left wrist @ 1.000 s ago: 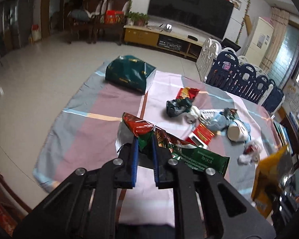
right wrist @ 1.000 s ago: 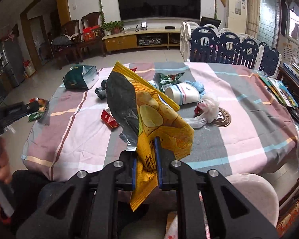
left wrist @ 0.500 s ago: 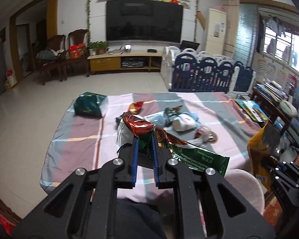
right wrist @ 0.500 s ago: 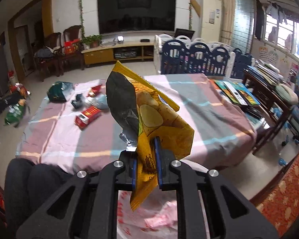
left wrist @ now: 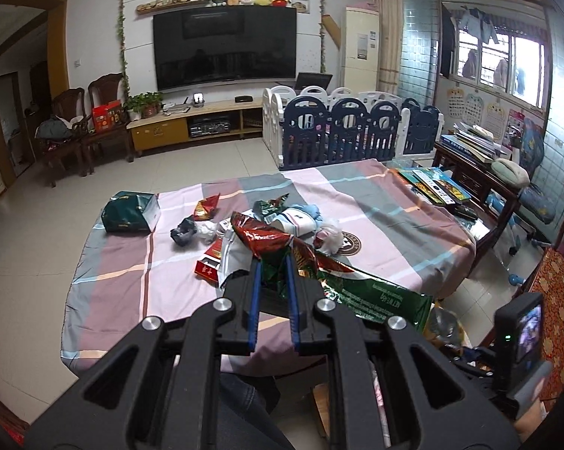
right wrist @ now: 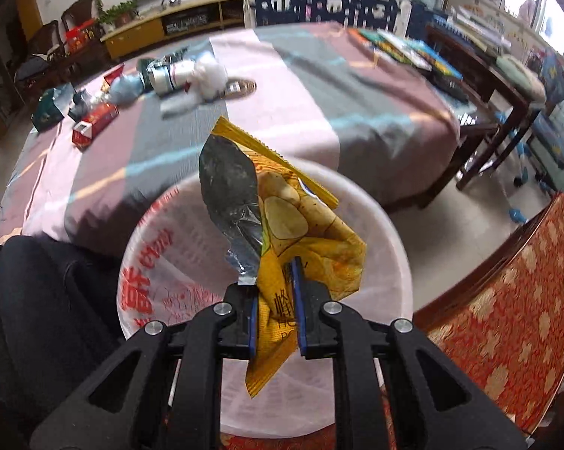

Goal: Collect trash
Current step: 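Drop the chip bag in the wastebasket with the right tool while the left drops the wrapper, then grasp the red cigarette box with the left tool while the right grasps the white bag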

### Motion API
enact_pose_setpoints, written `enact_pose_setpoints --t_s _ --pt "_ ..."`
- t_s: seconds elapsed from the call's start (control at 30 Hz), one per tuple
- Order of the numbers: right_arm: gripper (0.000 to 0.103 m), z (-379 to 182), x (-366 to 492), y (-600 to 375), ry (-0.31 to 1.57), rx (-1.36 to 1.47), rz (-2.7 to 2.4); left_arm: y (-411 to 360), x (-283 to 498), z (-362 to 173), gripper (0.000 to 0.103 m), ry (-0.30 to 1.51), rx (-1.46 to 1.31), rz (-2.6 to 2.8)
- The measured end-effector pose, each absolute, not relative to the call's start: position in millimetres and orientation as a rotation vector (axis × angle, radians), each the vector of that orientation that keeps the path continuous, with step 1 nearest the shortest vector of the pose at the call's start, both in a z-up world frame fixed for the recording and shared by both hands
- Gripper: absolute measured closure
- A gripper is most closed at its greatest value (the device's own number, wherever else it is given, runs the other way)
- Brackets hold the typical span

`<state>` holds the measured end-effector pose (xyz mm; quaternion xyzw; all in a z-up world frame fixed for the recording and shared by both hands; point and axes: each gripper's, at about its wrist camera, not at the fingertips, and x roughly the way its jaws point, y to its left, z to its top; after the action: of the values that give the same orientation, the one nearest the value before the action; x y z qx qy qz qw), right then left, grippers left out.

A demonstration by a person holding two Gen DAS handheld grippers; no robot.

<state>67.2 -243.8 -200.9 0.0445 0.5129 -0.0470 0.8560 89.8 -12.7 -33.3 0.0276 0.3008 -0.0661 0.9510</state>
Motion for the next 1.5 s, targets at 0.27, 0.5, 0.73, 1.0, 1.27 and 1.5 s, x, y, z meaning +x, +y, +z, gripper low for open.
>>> enact_pose_setpoints --t_s 0.27,0.5,0.73,1.0,1.27,1.5 --pt "0.036 -185 55 -272 0.989 0.202 -0.138 -32 93 -45 0.089 0.656 0.066 -0.207" --pt "0.035 -147 38 -325 0.825 0.404 -0.25 -61 123 -97 0.09 0.86 -0.014 -0.445" --pt "0.034 -132 32 -345 0.767 0.426 -0.304 -106 130 -139 0.063 0.962 -0.013 -0.655" --pt "0.033 -144 38 -344 0.797 0.446 -0.288 -103 133 -152 0.017 0.966 0.011 -0.634" --pt "0.033 -162 60 -330 0.855 0.431 -0.26 3 222 -174 0.017 0.911 -0.007 -0.274" --pt "0.033 -182 88 -315 0.92 0.435 -0.218 79 348 -210 0.016 0.978 0.046 -0.103"
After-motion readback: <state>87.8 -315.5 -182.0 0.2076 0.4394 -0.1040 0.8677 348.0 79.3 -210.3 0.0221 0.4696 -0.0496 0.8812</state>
